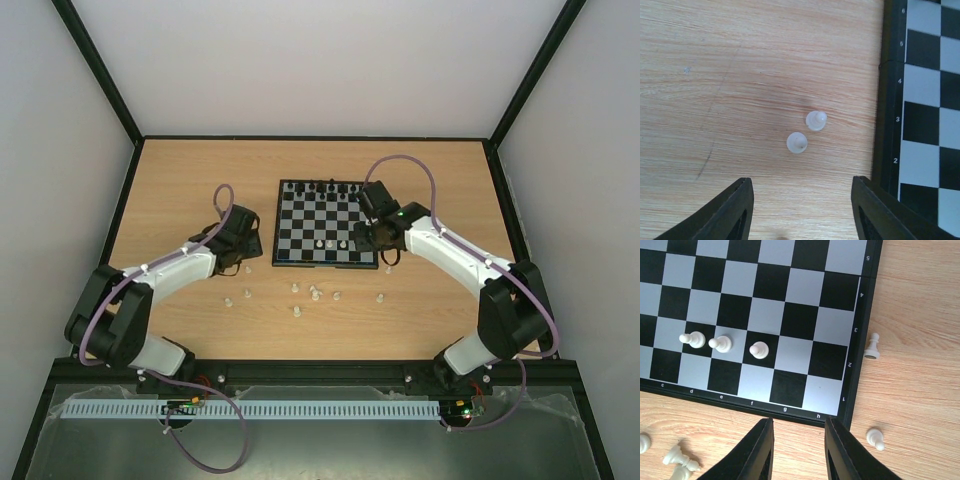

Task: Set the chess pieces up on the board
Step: Pick up the chess piece at the center of the board.

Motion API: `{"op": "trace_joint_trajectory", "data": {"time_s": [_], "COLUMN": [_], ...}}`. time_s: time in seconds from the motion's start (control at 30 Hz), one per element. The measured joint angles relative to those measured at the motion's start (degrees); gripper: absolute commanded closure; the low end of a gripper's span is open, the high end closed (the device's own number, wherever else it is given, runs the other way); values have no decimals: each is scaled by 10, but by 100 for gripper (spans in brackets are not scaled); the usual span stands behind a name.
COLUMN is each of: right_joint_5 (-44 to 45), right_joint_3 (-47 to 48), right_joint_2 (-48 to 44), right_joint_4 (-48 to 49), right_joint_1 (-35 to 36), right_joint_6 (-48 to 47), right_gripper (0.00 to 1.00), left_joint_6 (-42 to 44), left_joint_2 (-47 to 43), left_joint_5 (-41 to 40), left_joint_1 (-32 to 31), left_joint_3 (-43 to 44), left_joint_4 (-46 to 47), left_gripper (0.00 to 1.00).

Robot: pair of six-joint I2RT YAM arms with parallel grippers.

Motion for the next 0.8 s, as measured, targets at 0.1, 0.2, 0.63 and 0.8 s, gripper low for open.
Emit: {"op": "trace_joint_trajectory", "data": {"time_s": [0.1, 0.2, 0.63, 0.8], "right_joint_5": [-2, -3, -12, -15], "right_joint_3": [-3, -3, -3, -3], "right_joint_2": [0, 0, 0, 0], "right_joint_4": [0, 0, 0, 0], "right_joint_1": [-2, -3, -8, -10], "right_joint_6": [-1, -2, -3, -5], "right_gripper": [71, 71, 71, 71], "left_joint_6": [2, 7, 16, 16], "left_joint_2": [13, 32, 113, 137], "left_joint_5": [0, -1, -2, -2], "left_joint_1": [0, 1, 14, 19], "left_joint_3": [2, 8, 49, 50], "left_joint_4": [2, 2, 22, 28], "left_gripper": [54, 61, 75, 79]}}
